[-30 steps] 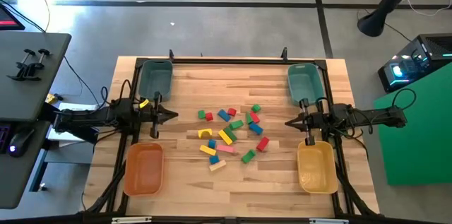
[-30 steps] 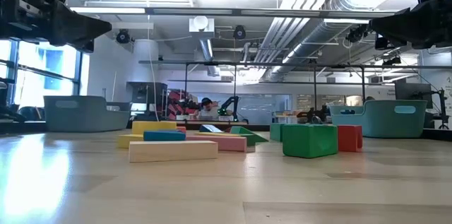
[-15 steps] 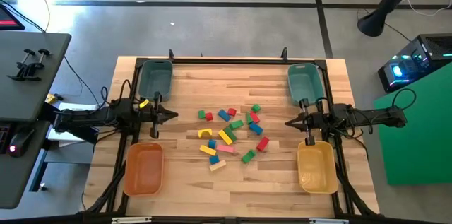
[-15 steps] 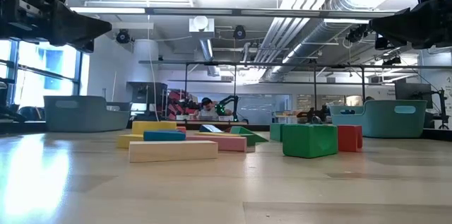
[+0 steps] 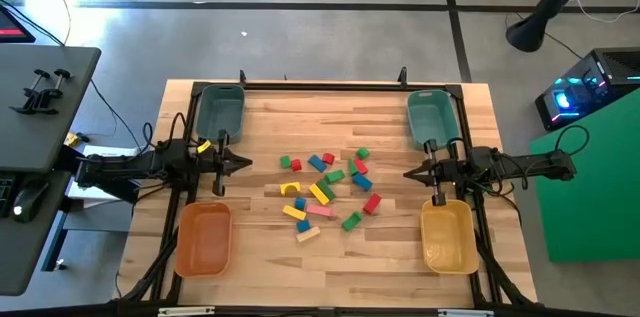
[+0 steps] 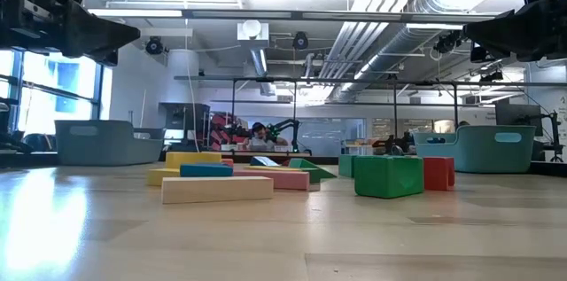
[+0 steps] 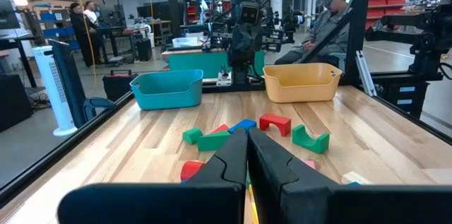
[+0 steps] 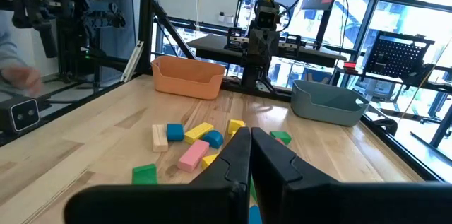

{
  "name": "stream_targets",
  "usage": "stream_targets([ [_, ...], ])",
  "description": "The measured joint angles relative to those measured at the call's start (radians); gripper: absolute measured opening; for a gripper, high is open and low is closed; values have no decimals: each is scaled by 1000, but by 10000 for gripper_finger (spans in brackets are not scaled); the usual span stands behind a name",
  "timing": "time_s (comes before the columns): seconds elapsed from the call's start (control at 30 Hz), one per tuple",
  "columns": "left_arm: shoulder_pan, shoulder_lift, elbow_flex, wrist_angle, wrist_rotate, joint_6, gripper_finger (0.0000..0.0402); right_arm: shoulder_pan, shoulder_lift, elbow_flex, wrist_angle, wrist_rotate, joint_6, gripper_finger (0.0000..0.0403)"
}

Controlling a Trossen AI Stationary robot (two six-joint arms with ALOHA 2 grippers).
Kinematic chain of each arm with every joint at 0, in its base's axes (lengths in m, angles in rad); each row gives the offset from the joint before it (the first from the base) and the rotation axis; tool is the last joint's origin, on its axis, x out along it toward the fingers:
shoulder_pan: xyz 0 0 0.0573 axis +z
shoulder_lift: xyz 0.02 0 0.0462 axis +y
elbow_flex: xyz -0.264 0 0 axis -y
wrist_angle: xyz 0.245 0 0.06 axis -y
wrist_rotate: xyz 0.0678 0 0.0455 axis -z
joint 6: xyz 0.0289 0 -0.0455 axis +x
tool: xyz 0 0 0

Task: Sort blocks by size

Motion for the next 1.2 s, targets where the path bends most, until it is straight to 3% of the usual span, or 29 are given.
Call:
stream_targets([
  [0.27,0,0,0,0,0,0,1,0,0,0,8,0,-1,2],
  [0.4,0,0,0,0,0,0,1,0,0,0,176,0,20,2],
  [0.63,0,0,0,0,0,0,1,0,0,0,445,1,313,2],
  [0.7,0,0,0,0,0,0,1,0,0,0,484,39,355,2],
  [0.83,0,0,0,0,0,0,1,-1,10,0,483,227,339,2],
  [1.03,0,0,0,4,0,0,1,-10,176,0,455,287,386,3],
  [1.2,0,0,0,7,0,0,1,-96,386,1,451,300,473,21],
])
